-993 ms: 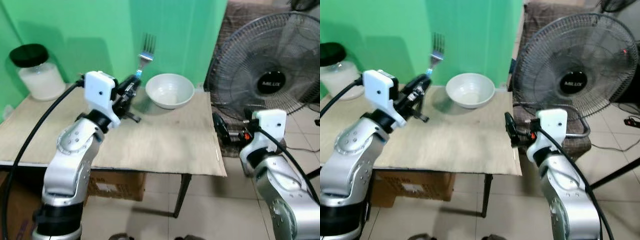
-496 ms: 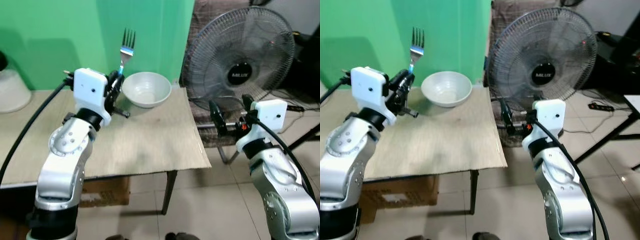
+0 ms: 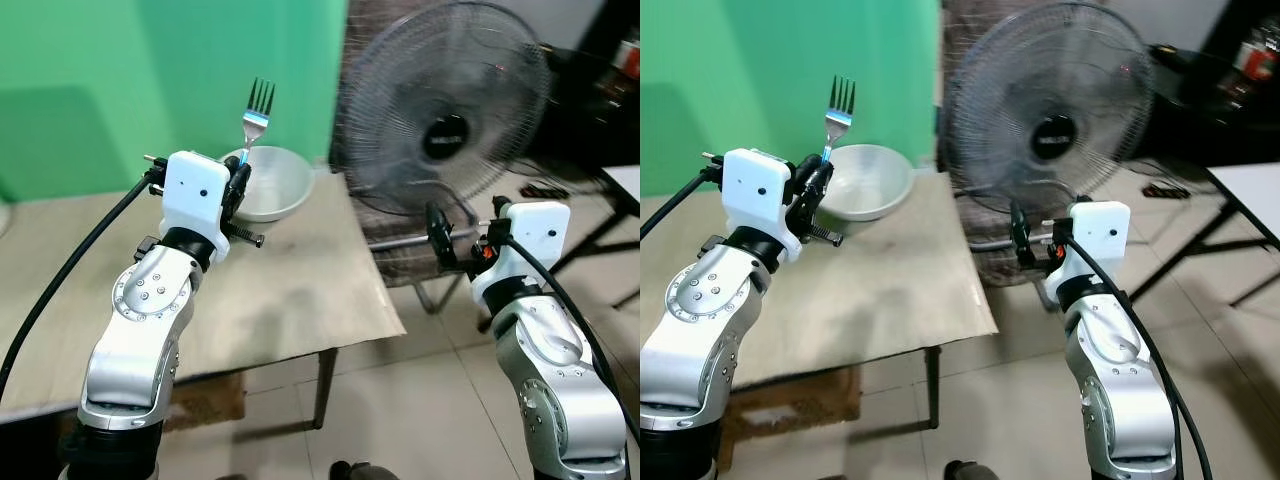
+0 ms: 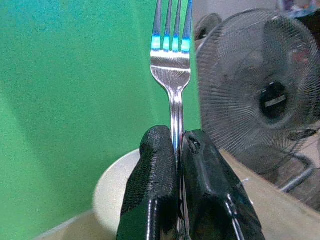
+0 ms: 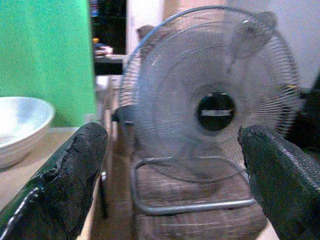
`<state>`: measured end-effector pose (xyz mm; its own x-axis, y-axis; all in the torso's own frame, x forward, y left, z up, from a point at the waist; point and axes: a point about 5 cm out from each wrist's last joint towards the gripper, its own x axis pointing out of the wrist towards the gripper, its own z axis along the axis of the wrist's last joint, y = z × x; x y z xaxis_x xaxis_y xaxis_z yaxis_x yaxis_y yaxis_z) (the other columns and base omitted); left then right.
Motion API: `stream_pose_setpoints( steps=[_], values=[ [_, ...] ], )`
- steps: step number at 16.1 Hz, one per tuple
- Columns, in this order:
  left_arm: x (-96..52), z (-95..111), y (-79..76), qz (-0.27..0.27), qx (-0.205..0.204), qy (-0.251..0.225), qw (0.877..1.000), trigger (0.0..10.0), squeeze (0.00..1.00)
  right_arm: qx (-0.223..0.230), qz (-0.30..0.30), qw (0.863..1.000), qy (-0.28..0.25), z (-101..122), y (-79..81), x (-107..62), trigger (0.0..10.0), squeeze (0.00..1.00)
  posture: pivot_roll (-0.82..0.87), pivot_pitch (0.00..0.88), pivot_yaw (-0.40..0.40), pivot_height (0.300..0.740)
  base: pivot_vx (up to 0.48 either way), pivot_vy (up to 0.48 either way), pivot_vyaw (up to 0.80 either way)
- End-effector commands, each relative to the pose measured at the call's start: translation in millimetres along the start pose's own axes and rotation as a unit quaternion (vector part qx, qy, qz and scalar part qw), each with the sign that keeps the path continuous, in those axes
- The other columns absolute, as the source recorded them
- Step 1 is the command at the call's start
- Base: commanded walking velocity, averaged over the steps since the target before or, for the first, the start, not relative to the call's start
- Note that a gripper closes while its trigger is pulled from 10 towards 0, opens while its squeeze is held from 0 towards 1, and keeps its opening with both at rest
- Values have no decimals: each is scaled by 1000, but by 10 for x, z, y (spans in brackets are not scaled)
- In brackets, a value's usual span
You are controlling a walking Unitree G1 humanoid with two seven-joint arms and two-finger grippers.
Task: Setting the table
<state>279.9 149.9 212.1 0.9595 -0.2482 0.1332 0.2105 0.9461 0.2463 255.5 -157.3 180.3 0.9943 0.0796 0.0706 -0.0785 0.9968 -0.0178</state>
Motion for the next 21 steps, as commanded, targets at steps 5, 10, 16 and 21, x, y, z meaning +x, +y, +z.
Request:
stream_pose_setpoints(
  steps=[5, 10, 16, 21],
  values=[
    [93, 229, 13, 59, -83, -83, 991, 10000, 0, 4, -48, 999, -6, -10, -87, -20, 10000, 0, 107, 0, 0, 740, 0, 0, -800],
    [99, 251, 122, 77, -69, -87, 991, 10000, 0, 28, -54, 998, -12, -3, -60, -20, 10000, 0, 110, 0, 6, 740, 0, 0, -800],
    [14, 53, 81, 21, -35, -42, 998, 10000, 0, -4, -48, 999, -24, 19, -40, 20, 10000, 0, 123, 0, -19, 740, 0, 0, -800],
    [-23, -38, -48, -3, -39, -23, 999, 10000, 0, -19, -43, 999, -11, -21, -24, 7, 10000, 0, 115, 0, -24, 740, 0, 0, -800]
  ],
)
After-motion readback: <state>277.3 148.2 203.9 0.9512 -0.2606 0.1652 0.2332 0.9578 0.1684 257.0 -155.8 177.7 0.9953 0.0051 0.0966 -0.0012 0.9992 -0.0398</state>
